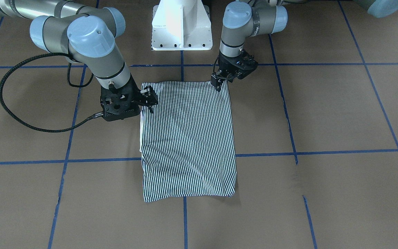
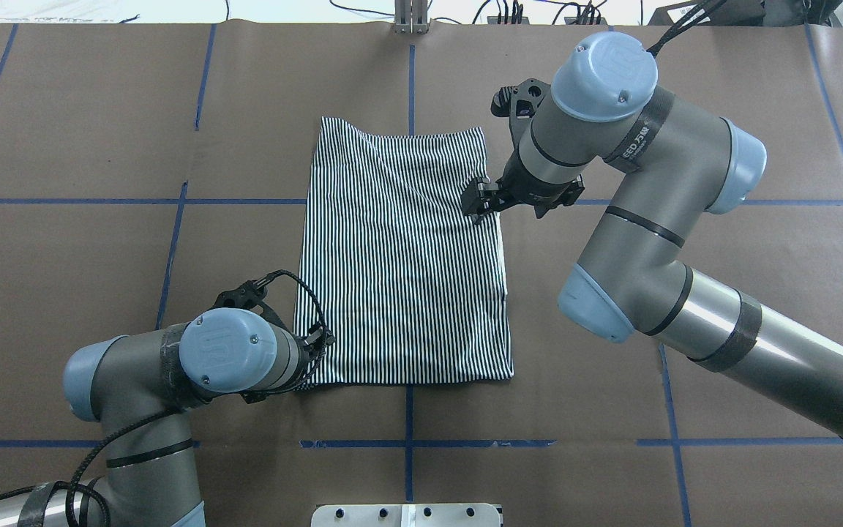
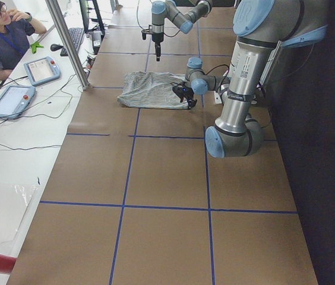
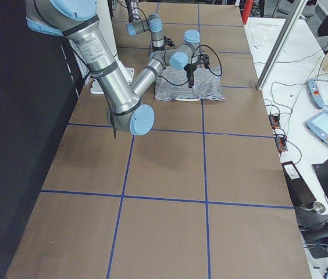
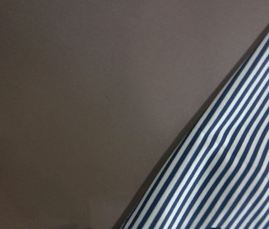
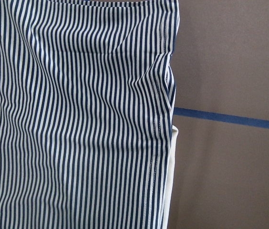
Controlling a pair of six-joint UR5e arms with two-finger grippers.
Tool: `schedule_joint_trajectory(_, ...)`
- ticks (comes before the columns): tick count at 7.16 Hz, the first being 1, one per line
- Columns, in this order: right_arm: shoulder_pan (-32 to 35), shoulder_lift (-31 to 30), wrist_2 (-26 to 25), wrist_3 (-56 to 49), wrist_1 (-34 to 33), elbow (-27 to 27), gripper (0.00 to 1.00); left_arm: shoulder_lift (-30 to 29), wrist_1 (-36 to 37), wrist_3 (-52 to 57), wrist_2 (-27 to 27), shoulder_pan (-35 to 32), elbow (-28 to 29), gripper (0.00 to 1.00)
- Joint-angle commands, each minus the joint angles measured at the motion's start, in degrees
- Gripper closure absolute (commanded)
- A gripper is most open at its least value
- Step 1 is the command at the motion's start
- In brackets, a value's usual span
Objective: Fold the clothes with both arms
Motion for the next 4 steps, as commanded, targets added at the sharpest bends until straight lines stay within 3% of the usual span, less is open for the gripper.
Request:
schedule_joint_trajectory(1,0.0,-0.2,0.0,0.1,-0.1,0.1,0.0,-0.2,0.0,0.0,0.0,0.2,-0.2,0.47)
schedule_joint_trajectory(4,0.0,-0.4,0.0,0.1,-0.1,0.1,0.0,-0.2,-0.1,0.0,-0.1,0.4,-0.2,0.51)
